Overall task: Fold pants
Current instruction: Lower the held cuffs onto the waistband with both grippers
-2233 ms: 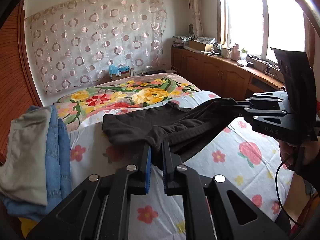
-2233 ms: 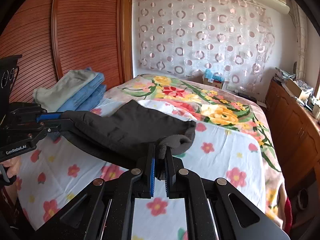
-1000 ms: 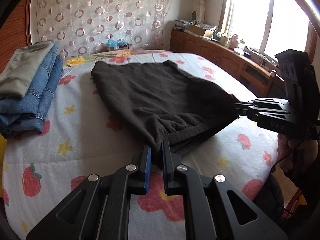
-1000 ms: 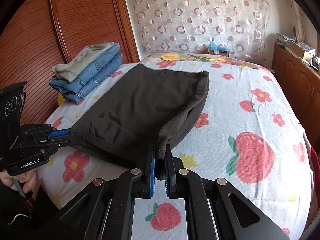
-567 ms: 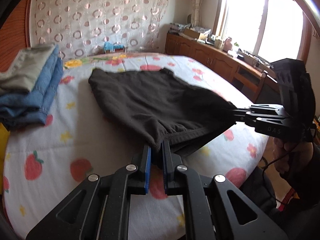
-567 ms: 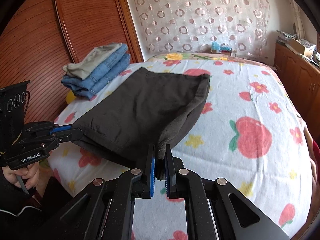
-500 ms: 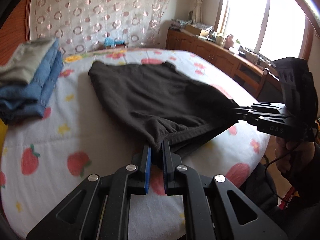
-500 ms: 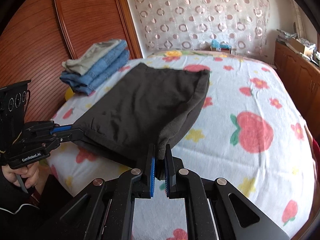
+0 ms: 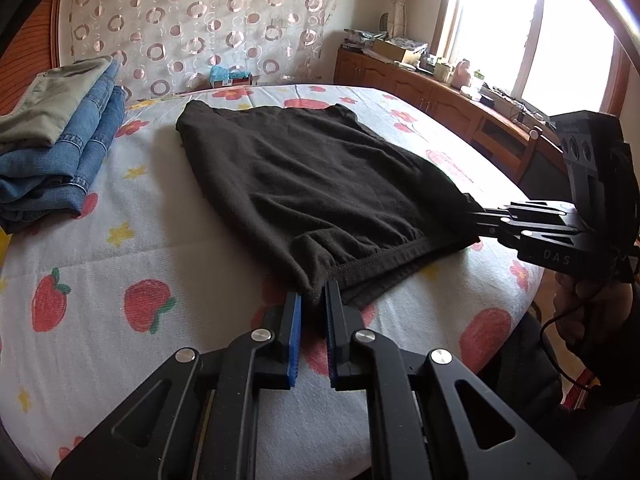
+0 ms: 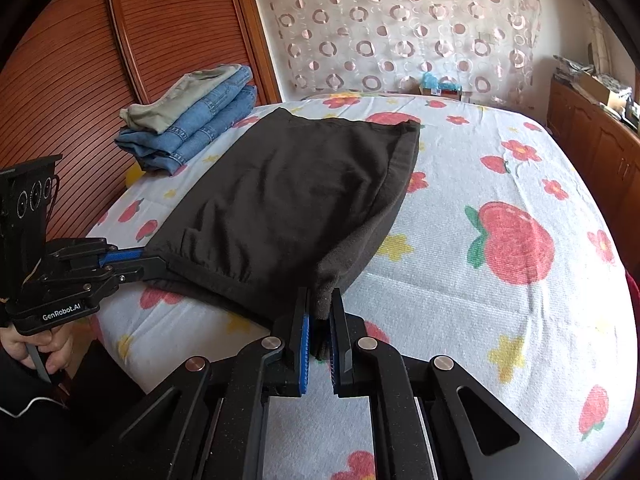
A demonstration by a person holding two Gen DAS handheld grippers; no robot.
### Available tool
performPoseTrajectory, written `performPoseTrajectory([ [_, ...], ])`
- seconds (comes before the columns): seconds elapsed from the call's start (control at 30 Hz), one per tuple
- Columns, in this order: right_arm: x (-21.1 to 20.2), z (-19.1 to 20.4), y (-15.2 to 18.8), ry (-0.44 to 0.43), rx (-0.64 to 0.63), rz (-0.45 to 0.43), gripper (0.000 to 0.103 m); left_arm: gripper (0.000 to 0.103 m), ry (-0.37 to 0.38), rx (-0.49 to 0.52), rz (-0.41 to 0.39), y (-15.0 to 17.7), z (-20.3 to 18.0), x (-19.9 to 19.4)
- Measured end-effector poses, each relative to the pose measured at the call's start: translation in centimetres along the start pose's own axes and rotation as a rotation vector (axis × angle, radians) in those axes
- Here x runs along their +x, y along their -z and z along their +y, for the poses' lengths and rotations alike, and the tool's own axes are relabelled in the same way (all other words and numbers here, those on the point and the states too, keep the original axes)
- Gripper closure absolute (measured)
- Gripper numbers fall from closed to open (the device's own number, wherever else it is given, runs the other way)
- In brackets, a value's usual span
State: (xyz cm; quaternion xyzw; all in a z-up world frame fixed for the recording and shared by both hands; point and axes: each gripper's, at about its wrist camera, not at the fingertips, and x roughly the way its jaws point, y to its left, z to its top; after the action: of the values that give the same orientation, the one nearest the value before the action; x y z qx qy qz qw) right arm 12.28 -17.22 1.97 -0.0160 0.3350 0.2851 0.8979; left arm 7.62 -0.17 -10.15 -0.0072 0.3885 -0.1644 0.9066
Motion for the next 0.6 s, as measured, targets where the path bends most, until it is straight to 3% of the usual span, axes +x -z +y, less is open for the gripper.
performPoseTrajectory([
  [0.27, -2.7, 0.2, 0.1, -0.026, -0.009, -0.029, 0.096, 0.092, 0.038, 0.017, -0.053, -0.8, -1.1, -3.2],
  [0.6, -8.5, 0.2, -0.8, -0.048, -0.026, -0.134, 0.096, 0.092, 0.068, 0.055, -0.154, -3.0, -2.5, -7.9],
])
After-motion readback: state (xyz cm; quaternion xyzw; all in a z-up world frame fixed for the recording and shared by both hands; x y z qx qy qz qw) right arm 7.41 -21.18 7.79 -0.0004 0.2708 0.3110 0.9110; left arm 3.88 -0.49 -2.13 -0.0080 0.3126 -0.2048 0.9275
